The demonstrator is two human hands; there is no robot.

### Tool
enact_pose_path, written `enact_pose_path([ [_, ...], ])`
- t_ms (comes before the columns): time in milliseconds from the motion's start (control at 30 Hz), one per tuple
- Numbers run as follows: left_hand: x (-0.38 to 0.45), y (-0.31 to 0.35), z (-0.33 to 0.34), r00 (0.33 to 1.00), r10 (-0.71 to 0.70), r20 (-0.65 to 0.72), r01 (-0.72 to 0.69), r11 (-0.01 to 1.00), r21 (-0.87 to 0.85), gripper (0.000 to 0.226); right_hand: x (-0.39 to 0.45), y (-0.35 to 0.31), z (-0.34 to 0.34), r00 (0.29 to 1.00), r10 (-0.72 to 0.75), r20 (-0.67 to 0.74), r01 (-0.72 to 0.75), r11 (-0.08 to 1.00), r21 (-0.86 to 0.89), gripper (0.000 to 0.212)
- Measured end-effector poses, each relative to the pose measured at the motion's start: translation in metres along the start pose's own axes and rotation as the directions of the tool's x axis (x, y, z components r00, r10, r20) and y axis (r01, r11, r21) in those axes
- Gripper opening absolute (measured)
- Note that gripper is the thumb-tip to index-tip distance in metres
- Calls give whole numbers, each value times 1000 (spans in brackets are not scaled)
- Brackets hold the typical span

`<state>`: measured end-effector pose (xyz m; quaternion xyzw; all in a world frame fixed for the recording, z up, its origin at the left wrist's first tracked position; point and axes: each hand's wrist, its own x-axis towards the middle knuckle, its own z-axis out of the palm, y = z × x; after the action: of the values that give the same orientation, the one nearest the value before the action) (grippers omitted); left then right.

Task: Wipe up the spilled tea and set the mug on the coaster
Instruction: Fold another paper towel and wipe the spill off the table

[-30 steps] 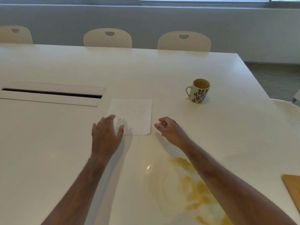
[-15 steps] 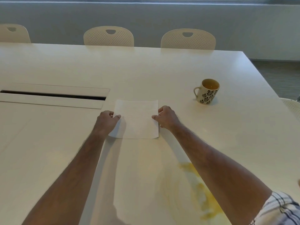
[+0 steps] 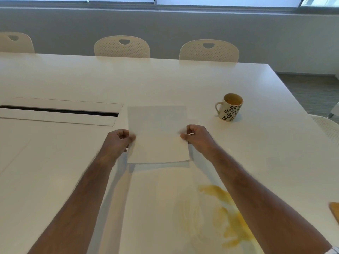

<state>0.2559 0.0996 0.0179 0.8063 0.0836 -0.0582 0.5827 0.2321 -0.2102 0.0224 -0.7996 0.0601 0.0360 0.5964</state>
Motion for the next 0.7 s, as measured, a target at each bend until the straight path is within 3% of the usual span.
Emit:
enact_pose_path([
  [100,-17,7,1,998,17,68,-11,995,-99,9,-14,-3,-15,1000,-14,5,13,994,108,12],
  [167,-29,12,3,993,42,108,-26,989,-145,19,-23,-4,-24,1000,-22,-1,22,986,163,18],
  [300,-50,22,8,986,82,144,-51,976,-210,7,-41,-5,-43,998,-57,-15,59,984,166,19],
  [367,-58,23,11,983,94,159,-56,972,-229,5,-49,-5,-50,996,-76,-41,80,991,107,33],
  [467,-68,26,17,978,109,177,-56,958,-280,24,-62,-8,-56,997,-64,-46,70,986,151,38],
  [700,-90,36,23,968,135,209,-46,922,-384,34,-81,-14,-63,997,-66,-40,75,962,263,43],
])
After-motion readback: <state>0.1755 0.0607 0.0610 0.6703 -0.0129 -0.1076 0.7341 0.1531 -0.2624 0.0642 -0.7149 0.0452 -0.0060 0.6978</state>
